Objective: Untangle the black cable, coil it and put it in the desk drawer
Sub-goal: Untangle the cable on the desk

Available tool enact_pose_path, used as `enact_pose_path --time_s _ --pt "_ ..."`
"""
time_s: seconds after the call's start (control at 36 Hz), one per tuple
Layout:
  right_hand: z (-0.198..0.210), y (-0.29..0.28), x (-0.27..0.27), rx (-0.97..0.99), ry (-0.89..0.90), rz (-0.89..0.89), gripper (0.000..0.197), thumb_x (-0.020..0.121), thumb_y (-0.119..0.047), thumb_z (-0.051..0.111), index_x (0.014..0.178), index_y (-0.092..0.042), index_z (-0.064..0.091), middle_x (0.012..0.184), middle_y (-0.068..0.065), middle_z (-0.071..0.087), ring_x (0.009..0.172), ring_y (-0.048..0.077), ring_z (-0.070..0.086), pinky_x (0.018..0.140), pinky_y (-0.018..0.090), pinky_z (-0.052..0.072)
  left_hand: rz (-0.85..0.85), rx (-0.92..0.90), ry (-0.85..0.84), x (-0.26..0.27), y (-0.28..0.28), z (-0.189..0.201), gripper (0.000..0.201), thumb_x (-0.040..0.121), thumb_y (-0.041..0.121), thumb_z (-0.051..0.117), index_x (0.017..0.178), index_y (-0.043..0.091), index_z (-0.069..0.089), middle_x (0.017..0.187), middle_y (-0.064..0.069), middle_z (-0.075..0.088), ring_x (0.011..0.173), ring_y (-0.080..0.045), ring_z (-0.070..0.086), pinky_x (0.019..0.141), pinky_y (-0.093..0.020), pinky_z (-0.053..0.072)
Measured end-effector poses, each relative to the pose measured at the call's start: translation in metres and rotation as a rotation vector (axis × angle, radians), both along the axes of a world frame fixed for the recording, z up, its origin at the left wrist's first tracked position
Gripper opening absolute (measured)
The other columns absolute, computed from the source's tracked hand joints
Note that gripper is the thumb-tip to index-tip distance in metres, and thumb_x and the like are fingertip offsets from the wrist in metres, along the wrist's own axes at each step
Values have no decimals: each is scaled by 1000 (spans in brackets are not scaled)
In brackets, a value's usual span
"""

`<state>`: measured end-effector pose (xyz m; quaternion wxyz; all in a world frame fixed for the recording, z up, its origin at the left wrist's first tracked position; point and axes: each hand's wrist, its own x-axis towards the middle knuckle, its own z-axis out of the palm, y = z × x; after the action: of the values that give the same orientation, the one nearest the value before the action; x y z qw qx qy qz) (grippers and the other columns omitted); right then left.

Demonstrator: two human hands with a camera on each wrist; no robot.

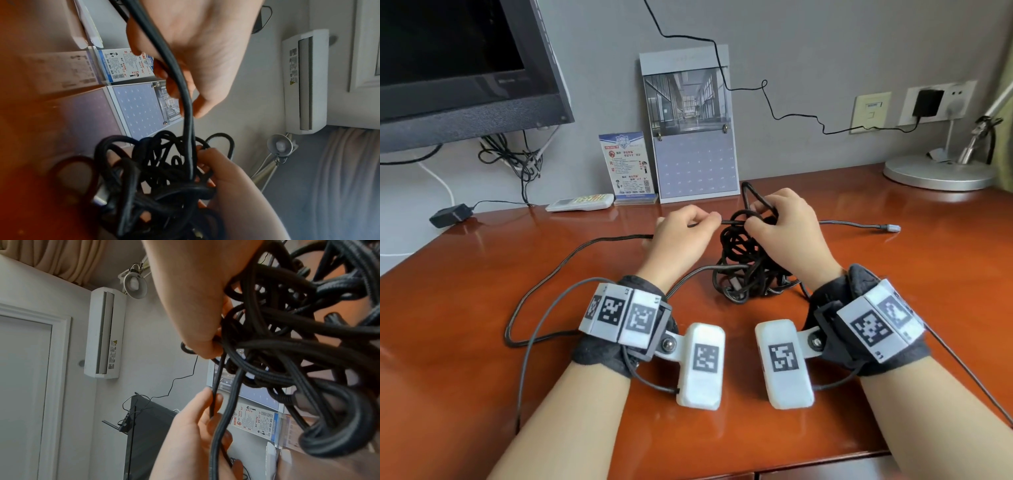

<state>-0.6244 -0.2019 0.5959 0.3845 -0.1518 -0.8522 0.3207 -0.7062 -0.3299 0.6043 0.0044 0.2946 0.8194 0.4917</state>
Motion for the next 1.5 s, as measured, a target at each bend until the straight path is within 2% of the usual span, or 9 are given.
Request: enact_pose_path --time_s 0.17,0.31,0.42,0.56,0.69,0.89,1.11,1.31,1.5 --pt "-4 9 -3 -21 -1 -89 10 87 -16 56 84 -7 59 98 1 46 101 28 51 82 36 45 147 165 -16 -1 -6 6 33 73 33 64 49 20 44 44 13 42 59 -12 43 64 -29 35" --pt "-4 26 -1 -55 15 -250 19 88 -18 55 89 -1 62 112 13 51 105 34 50 84 37 44 276 367 -15 -16 -23 13 33 64 32 57 40 19 38 37 8 27 49 -13 25 51 -28 20" --pt "-6 28 0 -53 32 -285 21 88 -19 55 91 0 63 111 12 52 104 31 51 80 35 44 373 400 -18 -26 -27 11 39 77 21 61 49 17 34 42 7 31 52 -12 31 57 -25 25" --pt "-5 26 1 -56 33 -256 19 88 -18 56 90 -1 63 110 11 53 105 30 51 79 33 43 491 252 -52 -34 -28 6 27 83 32 55 60 23 48 77 0 50 104 -22 36 77 -31 19" --pt "-4 20 1 -49 2 -200 14 86 -21 56 86 -7 61 104 5 51 104 31 51 85 45 48 186 133 -191 -30 -25 4 11 90 15 55 82 21 60 83 12 54 99 -12 46 86 -25 30" --pt "-4 5 -2 34 -16 -109 16 85 -19 56 88 -6 63 97 2 50 100 30 51 80 40 48 -130 -46 -136 -4 -7 5 17 91 16 54 101 21 66 94 16 61 87 7 49 71 -12 35" --pt "-4 2 -2 39 -18 -94 14 86 -18 54 86 -5 60 93 2 49 97 28 51 80 39 47 -69 17 -95 7 0 3 25 95 24 49 73 14 57 75 9 54 71 -1 47 55 -3 32" --pt "-4 17 0 -19 -7 -198 19 86 -18 56 86 0 62 100 9 52 98 31 52 82 35 45 160 274 -74 -9 -16 12 17 87 16 52 73 10 45 74 -8 33 60 -12 24 45 -20 20" --pt "-4 15 -1 -44 -31 -251 16 85 -23 56 90 -11 66 109 5 57 103 30 54 85 43 49 275 398 -103 -16 -17 13 42 86 16 50 54 20 22 50 7 20 55 -14 17 52 -32 15"
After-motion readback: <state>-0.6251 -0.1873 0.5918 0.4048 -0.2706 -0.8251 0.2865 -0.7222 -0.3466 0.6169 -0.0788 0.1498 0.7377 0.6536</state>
